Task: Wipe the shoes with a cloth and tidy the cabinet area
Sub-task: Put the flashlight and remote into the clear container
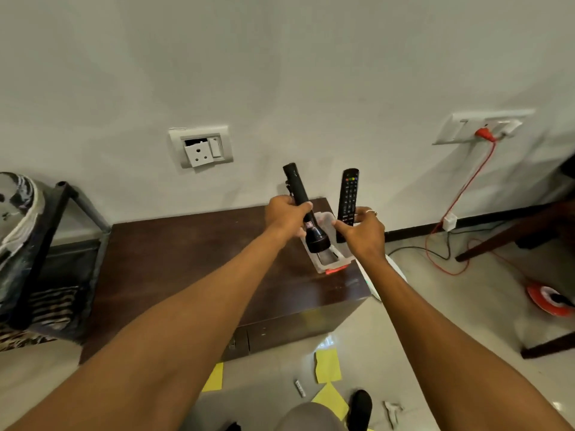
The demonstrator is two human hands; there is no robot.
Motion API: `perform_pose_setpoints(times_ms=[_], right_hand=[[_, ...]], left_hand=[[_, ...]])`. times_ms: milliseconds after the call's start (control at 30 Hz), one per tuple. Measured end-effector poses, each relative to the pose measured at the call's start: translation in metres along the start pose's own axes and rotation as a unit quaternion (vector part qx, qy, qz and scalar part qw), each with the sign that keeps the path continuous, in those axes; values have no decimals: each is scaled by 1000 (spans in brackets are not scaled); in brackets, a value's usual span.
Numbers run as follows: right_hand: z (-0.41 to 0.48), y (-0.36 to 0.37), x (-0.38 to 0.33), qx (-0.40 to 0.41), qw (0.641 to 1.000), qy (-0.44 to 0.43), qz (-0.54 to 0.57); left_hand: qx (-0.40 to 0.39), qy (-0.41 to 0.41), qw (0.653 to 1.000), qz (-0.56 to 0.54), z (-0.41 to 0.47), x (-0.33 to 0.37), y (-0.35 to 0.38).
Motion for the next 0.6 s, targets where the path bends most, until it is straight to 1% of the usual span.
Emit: perform_pose_setpoints(times_ms=[133, 233, 367, 433, 600], right_hand=[[4, 14, 16, -11, 1000, 4, 2], [5, 22, 20, -22, 1000, -5, -10], [13, 31, 29, -47, 997, -20, -59], [16, 35, 33, -63, 993, -18, -96], [21, 37, 32, -95, 985, -12, -142]], left_hand=[[-11, 0, 1000, 18, 7, -23, 15], [-16, 1, 998, 58, 11, -33, 16], [-16, 11, 992, 124, 21, -44, 17], [-26, -2, 988, 151, 25, -50, 18], [-19, -15, 986, 166, 30, -60, 22]])
Point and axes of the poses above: each hand's wrist, its own z-axis towards the middle knuckle, its own y-axis out of the palm, x = y × z, the point moved 5 cm from there along z, towards the middle knuckle, and after that the axes turned 13 degrees about -z, right-handed, at the moved point
